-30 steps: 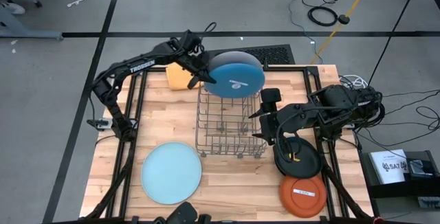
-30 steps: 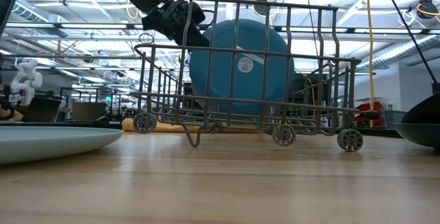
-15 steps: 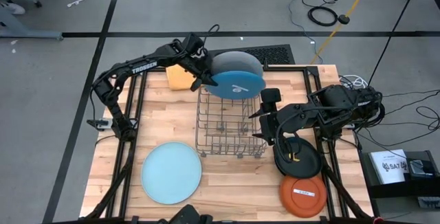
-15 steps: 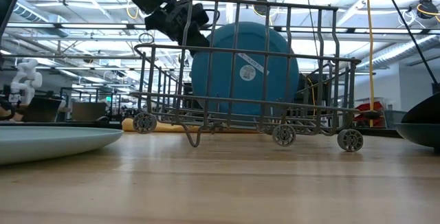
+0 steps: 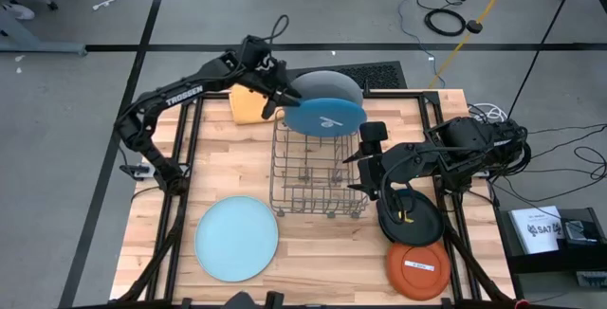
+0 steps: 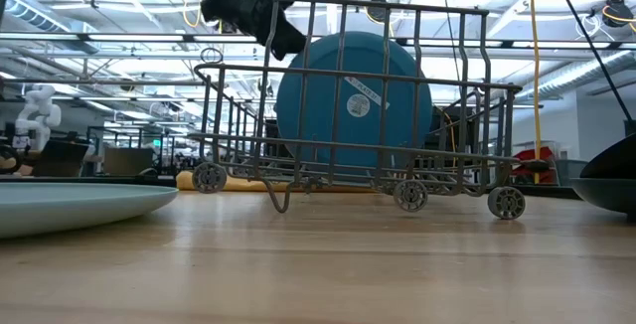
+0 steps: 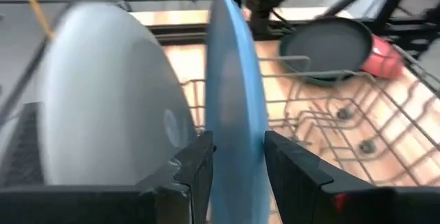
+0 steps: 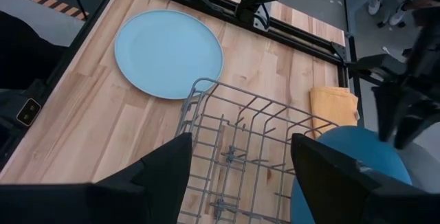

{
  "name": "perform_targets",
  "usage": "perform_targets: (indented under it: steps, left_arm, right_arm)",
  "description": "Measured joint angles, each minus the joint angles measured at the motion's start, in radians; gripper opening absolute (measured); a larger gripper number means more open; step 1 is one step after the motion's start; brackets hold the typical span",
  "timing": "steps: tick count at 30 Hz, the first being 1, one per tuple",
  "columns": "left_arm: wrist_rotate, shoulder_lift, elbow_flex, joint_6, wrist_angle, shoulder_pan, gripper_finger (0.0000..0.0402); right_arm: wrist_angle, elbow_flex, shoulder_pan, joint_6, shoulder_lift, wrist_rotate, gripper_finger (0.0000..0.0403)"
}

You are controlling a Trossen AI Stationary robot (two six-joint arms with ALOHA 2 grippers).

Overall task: Sort dishes
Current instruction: Put the blue plate into the dish rack

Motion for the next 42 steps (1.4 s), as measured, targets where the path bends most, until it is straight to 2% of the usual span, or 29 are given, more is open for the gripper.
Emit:
perform_targets:
  steps: [7, 16, 19, 23, 26, 32, 38, 40, 42]
  left_arm:
    - [-0.179, -0.009, 0.000, -0.057, 0.041, -0.003, 0.0132]
    - [-0.215, -0.064, 0.000, -0.083, 0.130, -0.002, 0.0132]
    - [-0.121, -0.100, 0.000, -0.084, 0.149, -0.006, 0.0132]
    - [0.124, -0.125, 0.001, -0.084, 0.149, -0.032, 0.0132]
    - [0.149, -0.116, -0.003, -0.083, 0.088, -0.072, 0.0132]
    - [0.043, -0.087, -0.038, -0.049, 0.062, -0.166, 0.0132]
    - [-0.357, -0.080, -0.039, -0.018, 0.076, -0.224, 0.0132]
    - [-0.403, -0.080, -0.039, -0.010, 0.077, -0.231, 0.0132]
    - [-0.407, -0.080, -0.039, -0.011, 0.069, -0.232, 0.0132]
  right_arm:
    - [0.003, 0.000, 0.000, 0.000, 0.000, 0.000, 0.0242]
    - [0.009, 0.000, 0.000, 0.000, 0.000, 0.000, 0.0242]
    - [0.009, 0.000, 0.000, 0.000, 0.000, 0.000, 0.0242]
    - [0.009, 0.000, 0.000, -0.005, 0.000, 0.000, 0.0242]
    - [0.009, 0.000, 0.000, -0.014, 0.000, 0.000, 0.0242]
    - [0.018, 0.000, 0.000, -0.016, 0.000, 0.000, 0.0242]
    - [0.026, 0.000, 0.000, -0.005, 0.000, 0.000, 0.0242]
    - [0.031, 0.000, 0.000, -0.004, 0.000, 0.000, 0.0242]
    - [0.034, 0.000, 0.000, -0.004, 0.002, 0.000, 0.0242]
